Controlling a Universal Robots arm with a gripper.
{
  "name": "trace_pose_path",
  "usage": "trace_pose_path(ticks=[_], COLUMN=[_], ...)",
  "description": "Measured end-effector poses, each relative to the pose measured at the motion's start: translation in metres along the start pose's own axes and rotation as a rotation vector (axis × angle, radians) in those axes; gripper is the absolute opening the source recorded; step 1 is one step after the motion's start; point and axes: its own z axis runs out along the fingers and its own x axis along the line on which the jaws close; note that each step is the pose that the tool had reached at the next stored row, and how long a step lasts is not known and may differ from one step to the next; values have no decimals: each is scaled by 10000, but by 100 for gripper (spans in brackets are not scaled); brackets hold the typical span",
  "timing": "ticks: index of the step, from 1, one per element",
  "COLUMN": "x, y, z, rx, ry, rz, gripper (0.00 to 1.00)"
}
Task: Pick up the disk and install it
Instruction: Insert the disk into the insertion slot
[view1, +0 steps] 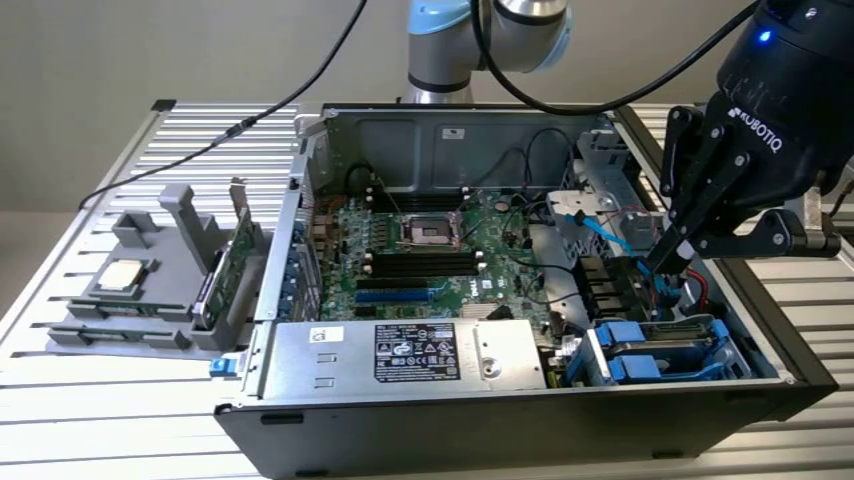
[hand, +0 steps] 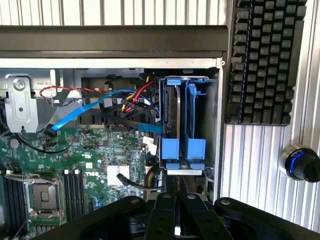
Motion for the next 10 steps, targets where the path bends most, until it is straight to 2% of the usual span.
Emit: trace_pose_path(ticks=[10], x=[0], y=[0], z=[0], rx=[0], ry=[-1], rz=[0], gripper=[11])
